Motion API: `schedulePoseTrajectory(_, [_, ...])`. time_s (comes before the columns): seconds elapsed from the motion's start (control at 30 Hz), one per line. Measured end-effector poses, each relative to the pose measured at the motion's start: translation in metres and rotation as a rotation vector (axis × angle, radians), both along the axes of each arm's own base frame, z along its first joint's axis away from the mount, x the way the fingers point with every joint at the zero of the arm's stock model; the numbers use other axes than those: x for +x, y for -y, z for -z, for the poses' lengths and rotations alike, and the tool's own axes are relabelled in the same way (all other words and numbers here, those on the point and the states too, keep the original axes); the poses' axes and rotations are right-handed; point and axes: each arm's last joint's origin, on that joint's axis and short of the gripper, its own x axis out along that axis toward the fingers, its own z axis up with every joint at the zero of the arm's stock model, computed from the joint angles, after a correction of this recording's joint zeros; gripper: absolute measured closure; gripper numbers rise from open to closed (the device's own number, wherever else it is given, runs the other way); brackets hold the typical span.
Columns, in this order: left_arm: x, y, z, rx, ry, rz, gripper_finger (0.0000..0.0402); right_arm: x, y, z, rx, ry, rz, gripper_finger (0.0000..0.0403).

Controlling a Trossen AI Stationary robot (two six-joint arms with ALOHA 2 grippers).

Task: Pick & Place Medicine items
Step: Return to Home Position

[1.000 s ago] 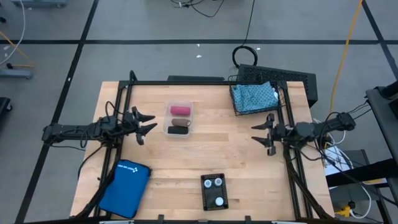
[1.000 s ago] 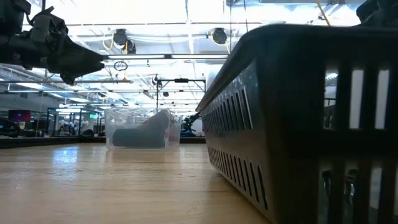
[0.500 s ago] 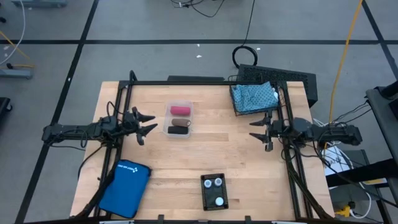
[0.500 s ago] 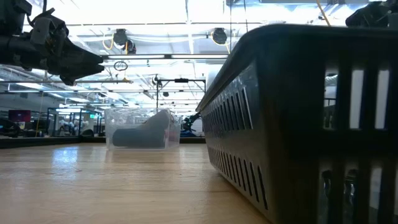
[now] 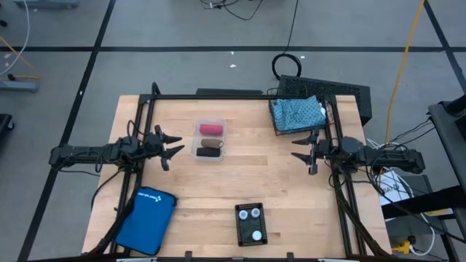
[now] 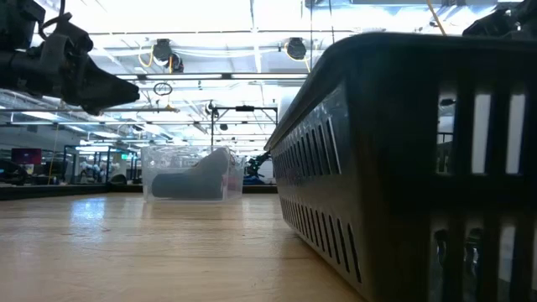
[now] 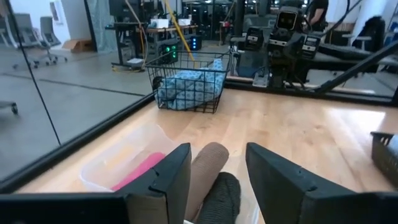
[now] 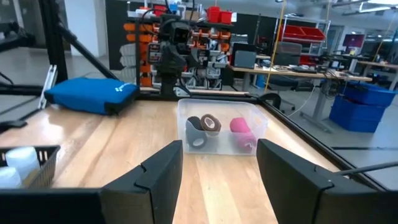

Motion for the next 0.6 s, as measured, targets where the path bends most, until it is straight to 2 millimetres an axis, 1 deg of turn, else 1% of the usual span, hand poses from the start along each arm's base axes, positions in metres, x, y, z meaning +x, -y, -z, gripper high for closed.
schedulePoseTrajectory(0.1, [0.0000,0.0000,0.0000,0.037,-0.011,0.002,0.0244,0.0004,0.0000,0.0009,-0.013,-0.012,-0.001,0.0205])
schedulePoseTrajectory(0.2, [0.0000,0.0000,-0.0001,0.039,-0.011,0.002,0.0244,0.0004,0.0000,0.0011,-0.013,-0.013,-0.002,0.0204])
schedulePoseTrajectory(0.6, [0.0000,0.0000,-0.0001,0.037,-0.009,0.002,0.0212,0.0004,0.0000,0.0004,-0.013,-0.006,0.000,0.0207])
